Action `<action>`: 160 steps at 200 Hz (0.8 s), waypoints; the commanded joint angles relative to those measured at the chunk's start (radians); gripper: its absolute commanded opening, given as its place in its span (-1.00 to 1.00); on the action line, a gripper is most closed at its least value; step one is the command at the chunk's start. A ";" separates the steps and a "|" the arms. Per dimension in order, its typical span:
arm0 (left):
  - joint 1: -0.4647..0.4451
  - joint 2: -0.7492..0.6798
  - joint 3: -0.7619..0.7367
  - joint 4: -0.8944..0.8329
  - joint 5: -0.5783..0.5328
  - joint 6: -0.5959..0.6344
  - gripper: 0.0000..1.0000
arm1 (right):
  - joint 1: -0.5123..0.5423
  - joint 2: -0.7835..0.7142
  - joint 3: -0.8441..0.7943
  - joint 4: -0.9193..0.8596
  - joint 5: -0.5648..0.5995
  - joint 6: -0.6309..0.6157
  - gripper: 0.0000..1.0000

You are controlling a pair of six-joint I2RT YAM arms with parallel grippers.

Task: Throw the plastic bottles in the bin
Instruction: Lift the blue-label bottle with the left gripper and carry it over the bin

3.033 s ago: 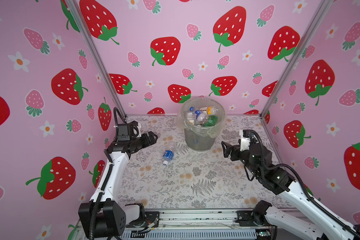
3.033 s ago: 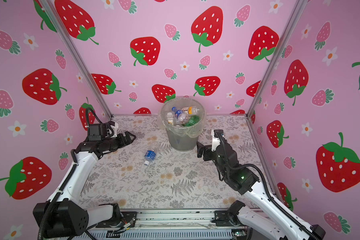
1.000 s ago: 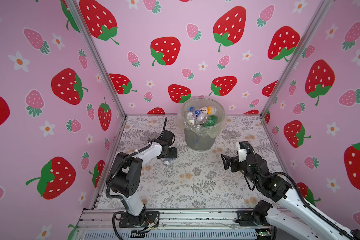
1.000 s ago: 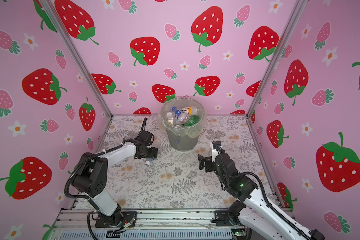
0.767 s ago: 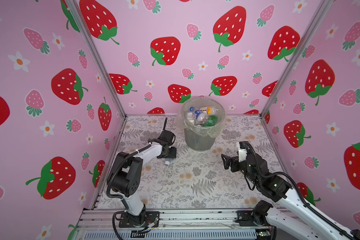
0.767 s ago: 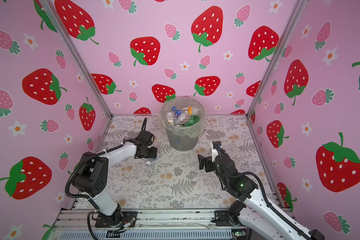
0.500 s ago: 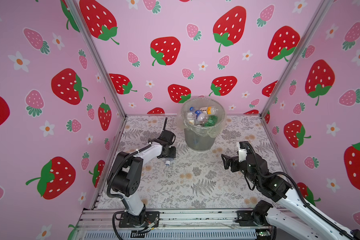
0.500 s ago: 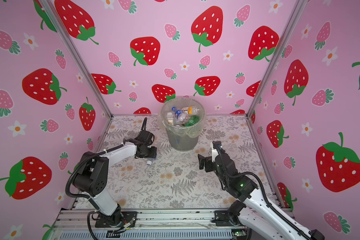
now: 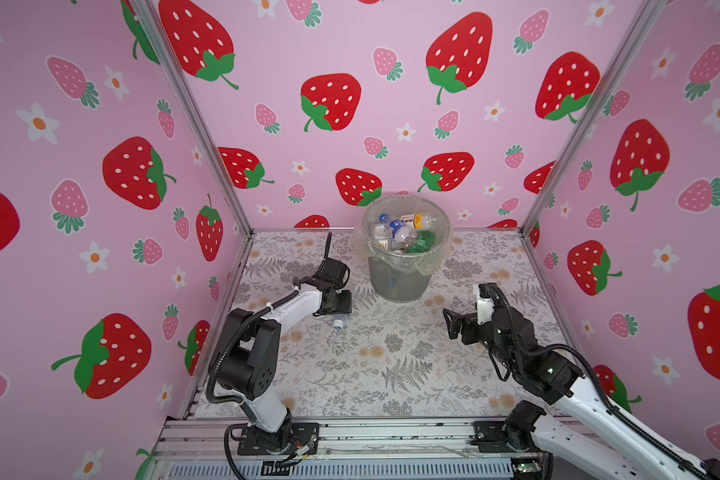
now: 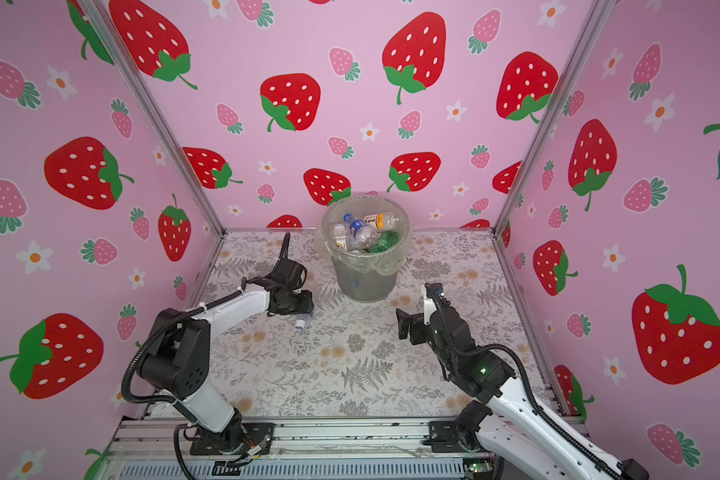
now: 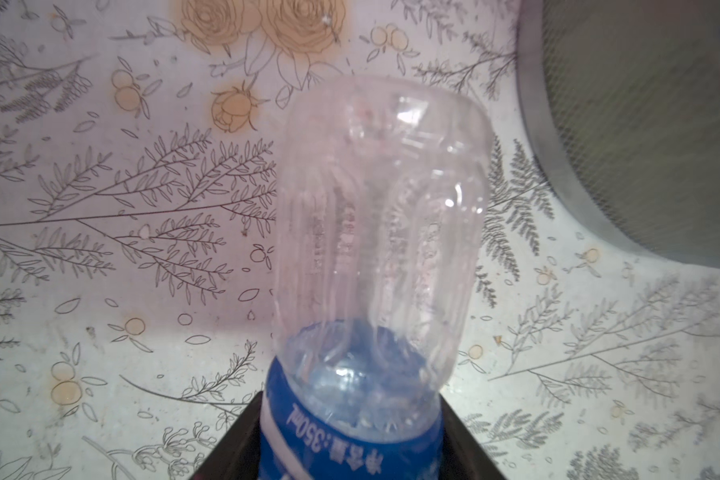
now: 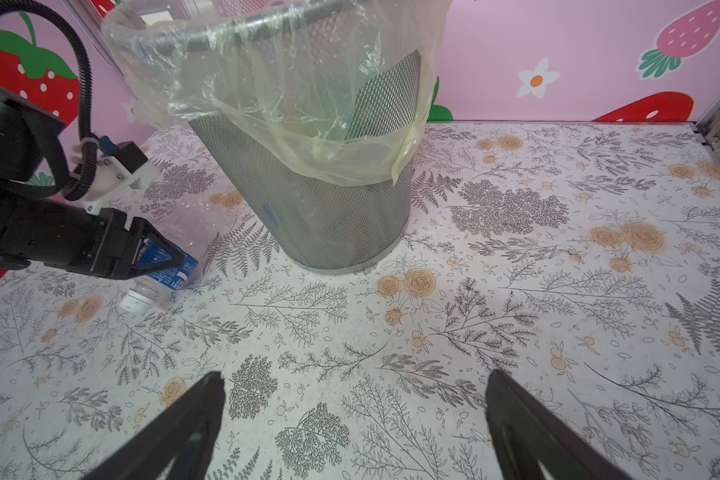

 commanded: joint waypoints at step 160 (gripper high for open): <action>-0.002 -0.403 0.019 -0.064 0.127 -0.059 0.00 | -0.007 0.058 -0.122 0.076 0.021 0.047 0.99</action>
